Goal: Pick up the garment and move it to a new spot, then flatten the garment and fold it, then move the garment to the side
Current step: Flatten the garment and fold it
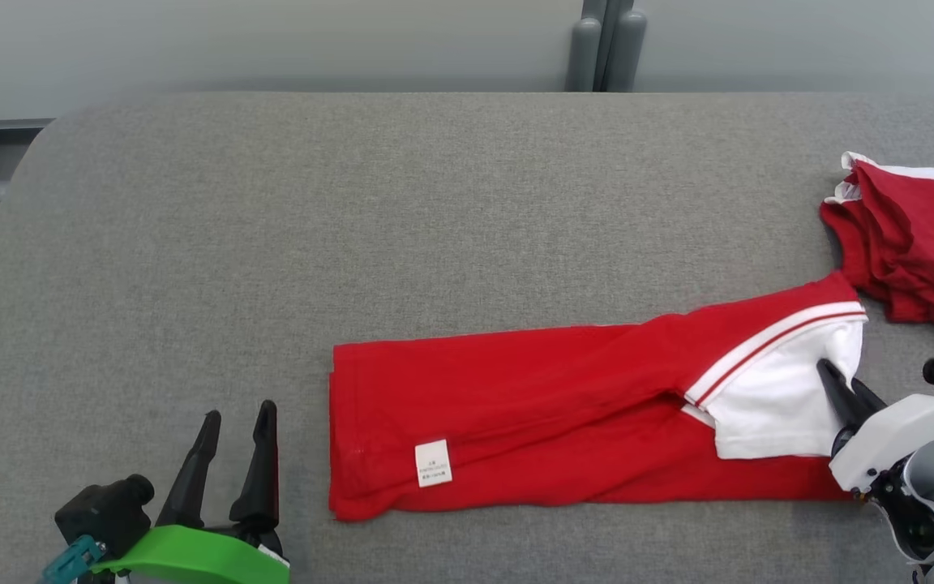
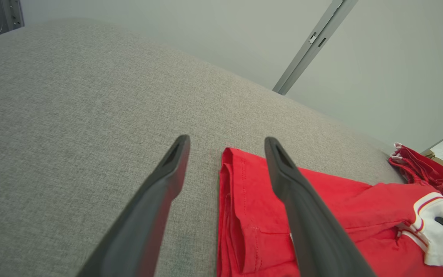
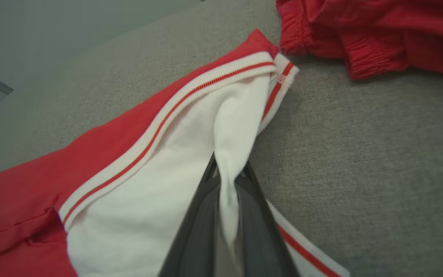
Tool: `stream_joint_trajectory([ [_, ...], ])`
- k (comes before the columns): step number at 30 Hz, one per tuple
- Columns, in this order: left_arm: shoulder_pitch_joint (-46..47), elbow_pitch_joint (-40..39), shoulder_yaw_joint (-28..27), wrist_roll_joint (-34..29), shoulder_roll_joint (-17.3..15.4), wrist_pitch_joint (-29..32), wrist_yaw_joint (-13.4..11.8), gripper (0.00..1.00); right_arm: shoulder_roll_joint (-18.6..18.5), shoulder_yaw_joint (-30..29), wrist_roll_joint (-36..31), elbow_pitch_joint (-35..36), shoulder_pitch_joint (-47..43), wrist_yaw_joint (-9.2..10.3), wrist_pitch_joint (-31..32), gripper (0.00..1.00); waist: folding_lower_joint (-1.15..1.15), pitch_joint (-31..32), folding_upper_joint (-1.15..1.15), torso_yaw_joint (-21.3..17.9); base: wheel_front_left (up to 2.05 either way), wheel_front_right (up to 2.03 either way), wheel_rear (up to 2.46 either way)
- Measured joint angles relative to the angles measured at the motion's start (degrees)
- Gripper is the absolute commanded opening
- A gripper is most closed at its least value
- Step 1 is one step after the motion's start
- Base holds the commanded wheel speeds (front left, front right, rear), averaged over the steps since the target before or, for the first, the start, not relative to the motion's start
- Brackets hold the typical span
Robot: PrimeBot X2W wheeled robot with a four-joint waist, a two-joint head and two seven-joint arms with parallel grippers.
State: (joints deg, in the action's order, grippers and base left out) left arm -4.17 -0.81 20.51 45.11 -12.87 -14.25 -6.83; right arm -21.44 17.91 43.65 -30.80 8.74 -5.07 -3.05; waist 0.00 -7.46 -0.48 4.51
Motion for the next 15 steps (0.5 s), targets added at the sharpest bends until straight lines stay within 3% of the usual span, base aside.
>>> stream_joint_trajectory([
  [15, -0.93, -1.48, -0.23, -0.59, 1.1, 0.01, -0.01, 1.0, -6.65, -4.94, 2.42, 6.84, 0.43, -0.56, -1.35, 0.0, 0.0, 0.95, 0.0, -4.42, 0.0, 0.0, 0.0],
])
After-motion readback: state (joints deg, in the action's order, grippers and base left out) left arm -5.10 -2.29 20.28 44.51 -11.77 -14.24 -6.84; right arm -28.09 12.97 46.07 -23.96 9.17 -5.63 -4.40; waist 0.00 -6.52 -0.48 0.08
